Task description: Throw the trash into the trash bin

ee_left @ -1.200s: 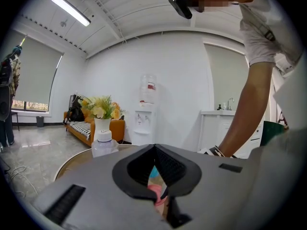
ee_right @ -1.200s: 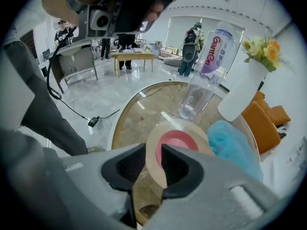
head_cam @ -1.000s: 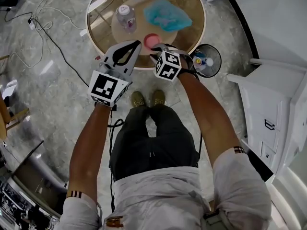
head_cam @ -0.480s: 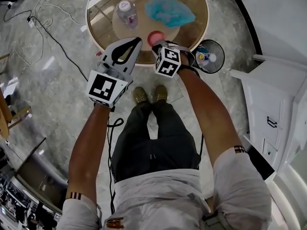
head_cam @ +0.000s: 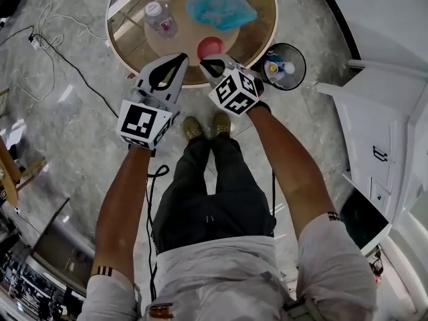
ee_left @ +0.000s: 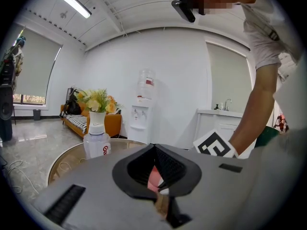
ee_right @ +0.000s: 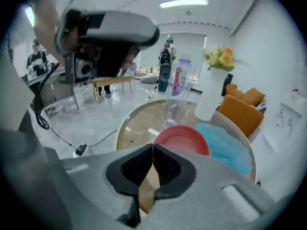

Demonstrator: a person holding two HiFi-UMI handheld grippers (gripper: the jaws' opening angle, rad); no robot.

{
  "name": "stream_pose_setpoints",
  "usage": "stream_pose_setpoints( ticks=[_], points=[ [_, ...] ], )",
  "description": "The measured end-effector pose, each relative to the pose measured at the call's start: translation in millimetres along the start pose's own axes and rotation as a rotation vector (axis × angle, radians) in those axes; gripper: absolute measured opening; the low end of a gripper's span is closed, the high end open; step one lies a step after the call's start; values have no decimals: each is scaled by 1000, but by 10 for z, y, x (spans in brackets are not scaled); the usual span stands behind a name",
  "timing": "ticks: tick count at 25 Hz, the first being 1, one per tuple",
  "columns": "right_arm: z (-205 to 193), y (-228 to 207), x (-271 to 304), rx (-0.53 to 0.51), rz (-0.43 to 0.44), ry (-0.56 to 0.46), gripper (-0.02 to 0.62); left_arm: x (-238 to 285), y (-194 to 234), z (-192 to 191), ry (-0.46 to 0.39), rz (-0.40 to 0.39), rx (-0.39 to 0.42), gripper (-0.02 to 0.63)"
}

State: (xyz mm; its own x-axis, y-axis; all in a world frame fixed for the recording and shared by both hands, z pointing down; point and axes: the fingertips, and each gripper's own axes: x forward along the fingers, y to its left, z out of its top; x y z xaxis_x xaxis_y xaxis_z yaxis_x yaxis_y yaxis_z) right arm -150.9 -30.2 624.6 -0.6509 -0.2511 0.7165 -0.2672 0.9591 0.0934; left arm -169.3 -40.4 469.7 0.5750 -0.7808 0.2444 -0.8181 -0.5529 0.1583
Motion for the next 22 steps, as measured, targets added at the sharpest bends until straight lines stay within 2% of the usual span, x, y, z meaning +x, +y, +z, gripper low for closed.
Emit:
stream_pose_setpoints(
  ticks=[5, 12, 16, 22],
  points=[
    [269, -66, -462, 147, -91, -155, 9, 128, -155, 69, 8, -29, -4, -2],
    [203, -412, -1380, 331, -298, -279, 9, 597, -581, 425, -57, -100, -24, -2],
    [53, -641, -1807, 377, -386, -303, 9, 866, -920, 598, -68, -151, -17, -2],
    [-402, -970, -2379, 445, -481, -271, 9, 1155, -1368, 784, -70, -218, -5, -2]
  ],
)
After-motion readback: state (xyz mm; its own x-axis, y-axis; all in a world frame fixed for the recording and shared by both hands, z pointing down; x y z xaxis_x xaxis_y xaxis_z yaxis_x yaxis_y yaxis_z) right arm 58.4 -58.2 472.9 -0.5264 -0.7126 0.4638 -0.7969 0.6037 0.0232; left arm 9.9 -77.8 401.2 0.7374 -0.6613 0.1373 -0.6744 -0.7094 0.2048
